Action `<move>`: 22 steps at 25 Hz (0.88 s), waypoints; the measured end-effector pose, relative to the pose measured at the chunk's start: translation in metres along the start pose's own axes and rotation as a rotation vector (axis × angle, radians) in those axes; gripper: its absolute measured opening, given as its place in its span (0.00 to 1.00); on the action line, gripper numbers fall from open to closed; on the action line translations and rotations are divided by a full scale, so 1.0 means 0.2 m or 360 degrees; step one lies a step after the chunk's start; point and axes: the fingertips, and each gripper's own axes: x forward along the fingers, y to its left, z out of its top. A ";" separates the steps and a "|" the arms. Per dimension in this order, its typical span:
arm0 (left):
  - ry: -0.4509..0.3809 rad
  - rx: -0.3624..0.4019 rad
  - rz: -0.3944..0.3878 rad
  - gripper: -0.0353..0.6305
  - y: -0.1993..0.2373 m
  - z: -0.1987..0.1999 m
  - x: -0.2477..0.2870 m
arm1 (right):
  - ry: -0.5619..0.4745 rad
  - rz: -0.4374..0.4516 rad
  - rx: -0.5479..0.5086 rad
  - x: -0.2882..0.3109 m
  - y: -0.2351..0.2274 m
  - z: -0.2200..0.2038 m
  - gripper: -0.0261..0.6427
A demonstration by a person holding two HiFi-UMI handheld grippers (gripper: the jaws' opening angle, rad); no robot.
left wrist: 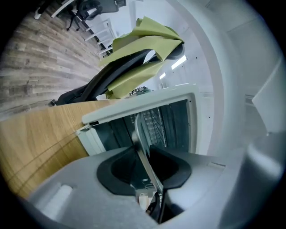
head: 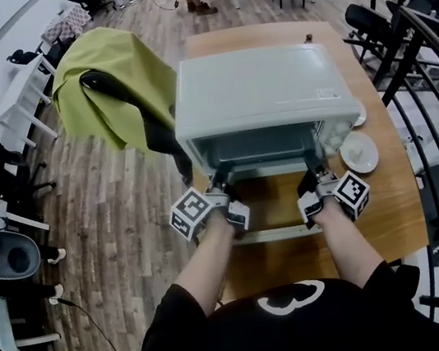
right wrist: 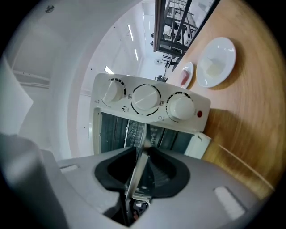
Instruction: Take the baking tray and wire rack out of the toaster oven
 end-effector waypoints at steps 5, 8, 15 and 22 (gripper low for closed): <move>0.0005 0.0022 0.0036 0.21 0.00 -0.04 -0.11 | 0.0028 -0.0010 -0.0004 -0.10 -0.01 -0.05 0.19; 0.0008 0.0029 0.0046 0.21 0.00 -0.08 -0.17 | 0.0042 -0.0018 -0.0008 -0.17 -0.01 -0.06 0.19; -0.0010 0.0037 0.0054 0.21 0.00 -0.16 -0.34 | 0.0073 -0.0019 -0.0007 -0.34 0.00 -0.13 0.19; -0.0014 0.0053 0.0070 0.21 0.00 -0.27 -0.51 | 0.0101 -0.0009 -0.0012 -0.53 0.00 -0.19 0.19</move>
